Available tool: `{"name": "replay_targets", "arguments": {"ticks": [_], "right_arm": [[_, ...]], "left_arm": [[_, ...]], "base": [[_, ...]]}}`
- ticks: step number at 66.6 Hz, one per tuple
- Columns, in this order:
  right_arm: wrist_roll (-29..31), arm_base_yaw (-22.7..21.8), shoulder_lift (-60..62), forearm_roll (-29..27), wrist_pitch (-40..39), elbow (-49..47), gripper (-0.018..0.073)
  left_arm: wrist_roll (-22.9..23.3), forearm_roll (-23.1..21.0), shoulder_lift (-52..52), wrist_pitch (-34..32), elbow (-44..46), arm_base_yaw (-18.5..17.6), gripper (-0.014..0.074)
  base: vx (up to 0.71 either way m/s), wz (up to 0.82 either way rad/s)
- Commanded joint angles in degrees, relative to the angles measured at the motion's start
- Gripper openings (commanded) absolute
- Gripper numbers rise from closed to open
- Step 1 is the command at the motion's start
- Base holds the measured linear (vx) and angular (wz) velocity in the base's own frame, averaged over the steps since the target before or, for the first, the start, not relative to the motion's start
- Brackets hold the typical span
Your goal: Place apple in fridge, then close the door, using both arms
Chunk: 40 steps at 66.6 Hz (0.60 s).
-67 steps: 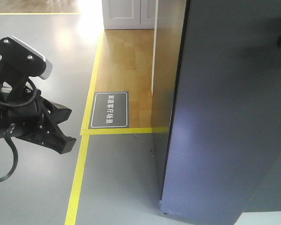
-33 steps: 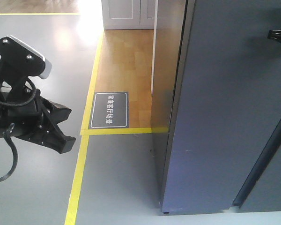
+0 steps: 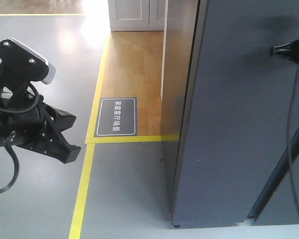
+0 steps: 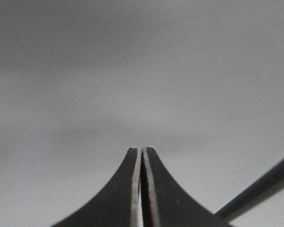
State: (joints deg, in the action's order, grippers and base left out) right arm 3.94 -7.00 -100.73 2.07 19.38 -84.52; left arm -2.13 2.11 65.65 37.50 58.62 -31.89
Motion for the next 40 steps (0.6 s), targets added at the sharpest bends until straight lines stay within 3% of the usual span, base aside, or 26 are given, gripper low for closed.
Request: {"name": "replay_targets", "arguments": {"ticks": [1,12,20,40], "right_arm": [[1.3,2.4,6.3,-0.2,-3.3,3.2,-0.0003],[1.6,6.8,12.8,-0.5,-3.0,13.2,-0.0003],[0.8,8.9,17.8,-2.1,2.5,17.9,-0.0003],[0.3,9.9,34.0,-3.8,14.9,30.6,-0.0003]], "left_arm": [[0.3,0.0,-1.3,-3.4,1.4,0.0,-0.0006],[0.3,0.0,-1.3,-3.4,1.4,0.0,-0.0006],[0.3,0.0,-1.3,-3.4,1.4,0.0,-0.0006],[0.3,0.0,-1.3,-3.4,1.4,0.0,-0.0006]], "base": [[0.0,0.0],[0.0,0.0],[0.0,0.0],[0.0,0.0]]}}
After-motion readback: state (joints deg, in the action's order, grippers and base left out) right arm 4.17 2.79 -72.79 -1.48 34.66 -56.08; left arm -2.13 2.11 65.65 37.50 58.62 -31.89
